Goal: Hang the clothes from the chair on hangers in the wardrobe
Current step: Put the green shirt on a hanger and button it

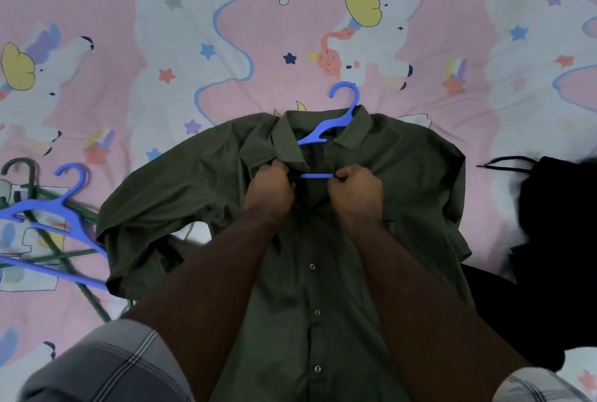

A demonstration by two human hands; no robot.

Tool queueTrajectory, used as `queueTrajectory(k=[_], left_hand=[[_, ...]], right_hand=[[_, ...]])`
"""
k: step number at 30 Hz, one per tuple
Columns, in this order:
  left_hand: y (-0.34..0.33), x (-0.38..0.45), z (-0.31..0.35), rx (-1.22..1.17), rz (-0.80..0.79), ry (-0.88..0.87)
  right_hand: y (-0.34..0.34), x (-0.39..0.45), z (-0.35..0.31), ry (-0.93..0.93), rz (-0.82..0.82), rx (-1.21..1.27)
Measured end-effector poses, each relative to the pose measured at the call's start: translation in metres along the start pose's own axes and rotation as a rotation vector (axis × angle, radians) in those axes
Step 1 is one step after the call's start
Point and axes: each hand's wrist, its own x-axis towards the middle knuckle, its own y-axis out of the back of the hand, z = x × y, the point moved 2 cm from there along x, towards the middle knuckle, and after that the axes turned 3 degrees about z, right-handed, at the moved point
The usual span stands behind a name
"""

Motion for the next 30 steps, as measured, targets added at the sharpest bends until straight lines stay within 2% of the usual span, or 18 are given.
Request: queueTrajectory(k=[3,7,9,12,14,18,25,27,30], left_hand=[[-0.002,-0.003,0.003,-0.016,0.068,-0.037],[-0.007,-0.019,0.031,-0.356,0.107,-0.09],[-0.006,-0.023,0.03,-0.456,0.162,-0.01],[-0.002,-0.026,0.013,-0.485,0.233,0.079],[-0.002,-0.031,0.01,-0.608,0.183,0.161],[-0.007,-0.038,0.014,-1.05,0.039,0.411],[-0.016,-0.025,0.02,-0.683,-0.007,0.159],[-0.019,-0.023,0.014,-0.527,-0.011,0.137],[-0.024,-0.029,-0.004,-0.393,-0.012,0.173]], right_hand=[[-0.006,-0.01,0.001,0.029,0.017,0.08],[-0.007,-0.021,-0.003,0.056,0.029,0.235],[-0.001,-0.022,0.001,0.019,0.056,0.291],[0.007,-0.026,0.01,-0.006,0.092,0.31],[0.009,-0.029,0.015,-0.032,0.105,0.324],[0.003,-0.033,0.024,-0.094,0.084,0.395],[-0.005,-0.025,0.015,-0.066,0.005,0.345],[-0.009,-0.021,0.012,-0.068,-0.043,0.277],[-0.013,-0.016,0.021,-0.138,-0.025,0.201]])
